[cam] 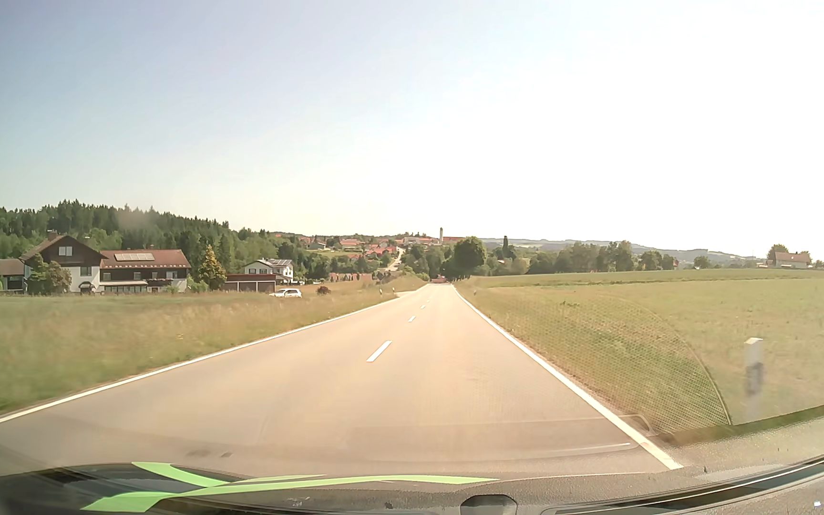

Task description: Follow the waypoints while adhering to traffic rules and regulations

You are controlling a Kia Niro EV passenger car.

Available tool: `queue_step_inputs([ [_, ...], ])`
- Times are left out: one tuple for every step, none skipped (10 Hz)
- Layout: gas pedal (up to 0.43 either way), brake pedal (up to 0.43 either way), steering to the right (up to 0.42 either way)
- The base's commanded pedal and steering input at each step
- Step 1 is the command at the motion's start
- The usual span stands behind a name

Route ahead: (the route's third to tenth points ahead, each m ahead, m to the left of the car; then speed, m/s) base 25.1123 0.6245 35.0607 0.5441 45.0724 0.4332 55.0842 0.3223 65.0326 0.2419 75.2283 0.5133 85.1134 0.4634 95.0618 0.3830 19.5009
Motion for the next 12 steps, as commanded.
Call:
queue_step_inputs([
  [0.118, 0.000, 0.003],
  [0.110, 0.000, 0.003],
  [0.110, 0.000, 0.003],
  [0.110, 0.000, 0.003],
  [0.118, 0.000, 0.003],
  [0.130, 0.000, 0.003],
  [0.150, 0.000, 0.001],
  [0.150, 0.000, 0.001],
  [0.157, 0.000, 0.001],
  [0.189, 0.000, 0.001],
  [0.228, 0.000, 0.001],
  [0.228, 0.000, 0.000],
])
